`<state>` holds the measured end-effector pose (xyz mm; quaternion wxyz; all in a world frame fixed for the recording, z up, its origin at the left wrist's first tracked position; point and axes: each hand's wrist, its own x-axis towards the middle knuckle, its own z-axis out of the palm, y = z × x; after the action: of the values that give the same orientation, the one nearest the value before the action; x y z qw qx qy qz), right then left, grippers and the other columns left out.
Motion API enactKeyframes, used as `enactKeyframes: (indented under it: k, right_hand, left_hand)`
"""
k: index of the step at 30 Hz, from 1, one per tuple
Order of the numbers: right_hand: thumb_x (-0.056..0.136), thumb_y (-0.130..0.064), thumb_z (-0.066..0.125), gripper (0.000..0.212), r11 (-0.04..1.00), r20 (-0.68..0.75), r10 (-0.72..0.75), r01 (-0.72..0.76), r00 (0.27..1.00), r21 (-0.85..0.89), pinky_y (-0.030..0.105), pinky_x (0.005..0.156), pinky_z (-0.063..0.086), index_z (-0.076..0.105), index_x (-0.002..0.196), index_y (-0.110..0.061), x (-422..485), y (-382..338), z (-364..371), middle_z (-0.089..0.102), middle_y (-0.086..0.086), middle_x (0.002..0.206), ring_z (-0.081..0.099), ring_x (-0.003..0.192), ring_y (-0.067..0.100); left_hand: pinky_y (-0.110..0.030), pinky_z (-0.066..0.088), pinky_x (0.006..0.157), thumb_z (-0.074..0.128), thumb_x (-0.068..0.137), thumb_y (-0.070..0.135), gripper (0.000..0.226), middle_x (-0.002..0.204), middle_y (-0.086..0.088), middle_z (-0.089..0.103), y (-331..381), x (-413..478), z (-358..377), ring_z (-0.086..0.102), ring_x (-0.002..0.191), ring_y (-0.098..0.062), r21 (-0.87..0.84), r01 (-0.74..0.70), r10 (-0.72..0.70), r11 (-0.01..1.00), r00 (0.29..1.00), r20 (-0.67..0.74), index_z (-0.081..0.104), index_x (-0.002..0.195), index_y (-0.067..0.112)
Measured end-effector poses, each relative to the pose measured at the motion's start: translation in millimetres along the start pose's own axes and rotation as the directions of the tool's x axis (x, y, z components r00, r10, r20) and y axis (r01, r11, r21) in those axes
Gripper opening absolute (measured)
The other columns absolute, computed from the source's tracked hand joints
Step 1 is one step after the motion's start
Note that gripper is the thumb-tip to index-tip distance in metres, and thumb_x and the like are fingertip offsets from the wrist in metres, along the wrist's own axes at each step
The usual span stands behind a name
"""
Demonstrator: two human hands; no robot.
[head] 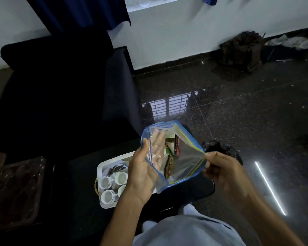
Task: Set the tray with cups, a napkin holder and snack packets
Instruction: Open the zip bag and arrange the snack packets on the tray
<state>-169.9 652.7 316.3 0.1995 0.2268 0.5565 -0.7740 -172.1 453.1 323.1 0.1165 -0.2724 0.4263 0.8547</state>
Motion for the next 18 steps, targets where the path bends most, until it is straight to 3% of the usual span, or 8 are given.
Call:
enactKeyframes:
  k: [2, 4, 6, 8, 10, 13, 16, 18]
  right_hand:
    - [0.092, -0.014, 0.064, 0.018, 0.932, -0.099, -0.186, 0.143, 0.978, -0.334, 0.026, 0.061, 0.046, 0.062, 0.075, -0.01, -7.9, 5.4, -0.5, 0.061, 0.0, 0.063, 0.055, 0.063, 0.017]
    - [0.086, -0.024, 0.073, 0.013, 0.53, -0.016, -0.599, 0.381, 0.801, -0.758, 0.02, 0.066, 0.047, 0.066, 0.081, -0.015, -16.9, -0.5, 8.8, 0.064, -0.003, 0.076, 0.058, 0.068, 0.013]
    - [0.086, -0.022, 0.072, 0.008, 0.177, 0.327, -0.709, 0.607, 0.625, -0.775, 0.018, 0.072, 0.048, 0.07, 0.09, -0.015, -24.5, -14.6, 29.2, 0.064, -0.002, 0.089, 0.061, 0.077, 0.012]
    - [0.089, -0.013, 0.065, 0.014, 0.022, 0.656, -0.469, 0.75, 0.591, -0.661, 0.029, 0.075, 0.053, 0.072, 0.1, -0.014, -21.3, -21.7, 52.8, 0.065, 0.002, 0.099, 0.065, 0.086, 0.019]
    - [0.085, 0.0, 0.059, 0.027, -0.183, 0.81, -0.123, 0.789, 0.573, -0.586, 0.039, 0.077, 0.054, 0.069, 0.108, -0.011, -11.2, -18.1, 78.9, 0.064, 0.009, 0.107, 0.065, 0.094, 0.028]
    - [0.09, 0.005, 0.049, 0.026, -0.386, 0.752, 0.195, 0.754, 0.63, -0.531, 0.039, 0.073, 0.05, 0.065, 0.11, 0.0, 12.2, 1.4, 105.4, 0.064, 0.018, 0.11, 0.065, 0.099, 0.037]
    - [0.097, -0.003, 0.05, 0.024, -0.549, 0.659, 0.319, 0.699, 0.682, -0.458, 0.039, 0.078, 0.052, 0.065, 0.115, 0.0, 28.4, 21.7, 112.3, 0.063, 0.018, 0.115, 0.064, 0.107, 0.037]
    - [0.098, -0.008, 0.053, 0.024, -0.623, 0.626, 0.349, 0.671, 0.698, -0.402, 0.04, 0.08, 0.053, 0.065, 0.119, -0.004, 32.5, 34.1, 112.5, 0.062, 0.015, 0.118, 0.063, 0.11, 0.036]
  left_hand:
    - [-0.042, 0.023, 0.125, 0.04, 0.099, 0.045, 0.054, 0.144, -0.002, 0.062, 0.6, -2.2, -4.8, 0.049, 0.142, -0.016, 0.039, 0.022, -0.023, 0.999, 0.999, 0.026, 0.057, 0.141, 0.016]
    - [-0.043, 0.026, 0.125, 0.039, 0.101, 0.044, 0.057, 0.146, -0.003, 0.061, 2.8, -4.6, -9.7, 0.049, 0.142, -0.016, 0.057, 0.021, -0.022, 0.998, 1.0, 0.021, 0.052, 0.146, 0.011]
    - [-0.036, 0.043, 0.116, 0.04, 0.104, 0.039, 0.054, 0.141, -0.007, 0.064, 6.2, -7.8, -15.5, 0.058, 0.135, -0.018, 0.023, 0.005, -0.005, 1.0, 1.0, -0.001, 0.054, 0.144, 0.006]
    - [-0.024, 0.058, 0.094, 0.04, 0.104, 0.033, 0.05, 0.136, -0.009, 0.068, 9.0, -10.6, -20.5, 0.066, 0.124, -0.016, 0.024, -0.023, 0.023, 0.999, 1.0, -0.009, 0.056, 0.14, 0.003]
    - [-0.019, 0.059, 0.086, 0.039, 0.104, 0.03, 0.046, 0.134, -0.01, 0.069, 9.5, -12.8, -25.7, 0.069, 0.118, -0.012, 0.067, -0.054, 0.053, 0.996, 0.999, 0.011, 0.058, 0.137, 0.004]
    - [-0.019, 0.058, 0.086, 0.039, 0.105, 0.028, 0.042, 0.128, -0.008, 0.072, 9.0, -15.8, -31.0, 0.072, 0.112, -0.009, 0.148, -0.083, 0.077, 0.986, 0.996, 0.046, 0.061, 0.133, 0.007]
    - [-0.014, 0.057, 0.078, 0.04, 0.104, 0.028, 0.04, 0.121, -0.002, 0.076, 7.4, -18.1, -35.8, 0.073, 0.108, -0.005, 0.214, -0.109, 0.092, 0.971, 0.992, 0.086, 0.063, 0.131, 0.009]
    - [-0.018, 0.056, 0.092, 0.04, 0.105, 0.029, 0.042, 0.127, -0.004, 0.073, 7.6, -20.1, -37.0, 0.07, 0.115, -0.006, 0.221, -0.115, 0.097, 0.969, 0.991, 0.092, 0.062, 0.134, 0.008]
